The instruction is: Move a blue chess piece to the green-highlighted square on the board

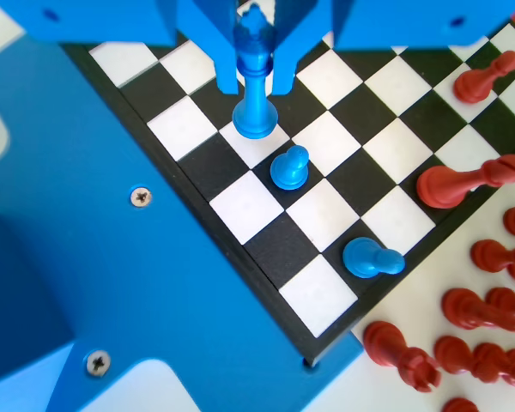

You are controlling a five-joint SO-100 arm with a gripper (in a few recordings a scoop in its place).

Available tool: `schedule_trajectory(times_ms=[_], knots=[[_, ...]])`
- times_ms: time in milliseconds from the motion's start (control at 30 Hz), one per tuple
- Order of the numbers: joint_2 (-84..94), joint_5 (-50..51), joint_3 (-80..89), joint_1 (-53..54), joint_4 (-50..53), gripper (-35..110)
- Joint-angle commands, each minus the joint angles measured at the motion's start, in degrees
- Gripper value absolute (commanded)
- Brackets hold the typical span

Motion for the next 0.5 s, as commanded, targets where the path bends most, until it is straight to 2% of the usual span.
schedule_trajectory(times_ms=[0, 300, 467], knots=[[3.08, -0.79, 0.88, 0.70, -0.88, 1], [2.64, 0.18, 1.58, 0.18, -2.64, 2], [2.55, 1.49, 2.29, -0.26, -4.75, 8]])
